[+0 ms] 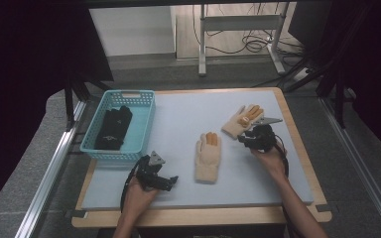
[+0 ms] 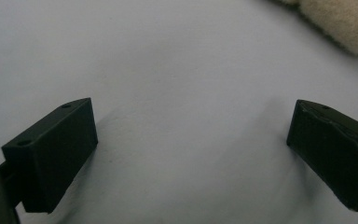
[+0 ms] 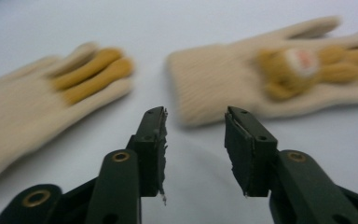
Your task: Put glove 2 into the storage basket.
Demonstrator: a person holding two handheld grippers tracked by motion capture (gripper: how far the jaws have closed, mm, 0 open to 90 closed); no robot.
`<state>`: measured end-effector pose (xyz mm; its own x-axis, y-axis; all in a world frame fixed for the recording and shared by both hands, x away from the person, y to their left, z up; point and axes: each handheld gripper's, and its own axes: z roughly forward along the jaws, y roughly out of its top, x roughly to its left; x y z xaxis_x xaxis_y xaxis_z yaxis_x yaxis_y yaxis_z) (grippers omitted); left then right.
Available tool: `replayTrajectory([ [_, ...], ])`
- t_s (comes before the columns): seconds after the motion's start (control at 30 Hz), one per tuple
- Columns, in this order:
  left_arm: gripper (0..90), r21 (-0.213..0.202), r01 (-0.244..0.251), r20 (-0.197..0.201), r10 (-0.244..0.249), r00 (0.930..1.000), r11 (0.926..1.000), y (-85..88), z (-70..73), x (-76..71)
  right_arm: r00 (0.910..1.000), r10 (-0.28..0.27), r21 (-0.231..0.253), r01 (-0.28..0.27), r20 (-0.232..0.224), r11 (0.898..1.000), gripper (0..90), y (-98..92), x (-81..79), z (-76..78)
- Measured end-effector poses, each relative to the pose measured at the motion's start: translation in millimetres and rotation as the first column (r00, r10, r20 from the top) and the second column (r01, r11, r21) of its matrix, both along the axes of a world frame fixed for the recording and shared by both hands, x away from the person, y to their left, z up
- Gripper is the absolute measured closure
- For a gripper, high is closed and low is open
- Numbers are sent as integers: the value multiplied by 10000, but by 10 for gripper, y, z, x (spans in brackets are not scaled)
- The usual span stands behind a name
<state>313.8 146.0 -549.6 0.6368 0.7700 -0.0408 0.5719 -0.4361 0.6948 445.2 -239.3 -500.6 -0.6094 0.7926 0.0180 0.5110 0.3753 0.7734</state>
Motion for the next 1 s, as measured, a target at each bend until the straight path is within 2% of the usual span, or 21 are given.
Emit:
replayTrajectory([
  [0.13, 21, 4, 0, 2, 0, 10000, 10000, 0, 0, 0, 9983, -574, -79, 574, 105, 9983, 494, -67, 203, 29],
  [0.3, 21, -6, -4, 3, 4, 10000, 10000, 0, -1, 1, 9943, -1023, -195, 1029, 291, 9945, 439, -115, 411, 13],
  [0.53, 21, -27, -27, -17, 27, 10000, 10000, -1, -1, -1, 9902, -1331, -221, 1341, 425, 9907, 359, -59, 619, -49],
  [0.7, 21, -9, -5, -2, 5, 10000, 10000, 0, -1, 1, 9884, -1413, -712, 1450, 555, 9869, 349, 14, 733, -133],
  [0.8, 21, -38, -23, -11, 23, 10000, 10000, -1, -2, -1, 9874, -1428, -860, 1484, 680, 9852, 364, 35, 766, -176],
  [0.87, 20, -36, -21, -9, 21, 10000, 10000, -1, -2, 0, 9871, -1374, -1089, 1458, 817, 9833, 443, 66, 759, -197],
  [0.9, 21, -35, -20, -9, 20, 10000, 10000, -1, -2, 0, 9891, -1267, -1112, 1345, 749, 9847, 509, 82, 754, -208],
  [1.0, 21, -37, -26, -8, 26, 10000, 10000, -1, -2, -1, 9879, -1329, -1252, 1422, 794, 9819, 571, 113, 734, -218],
])
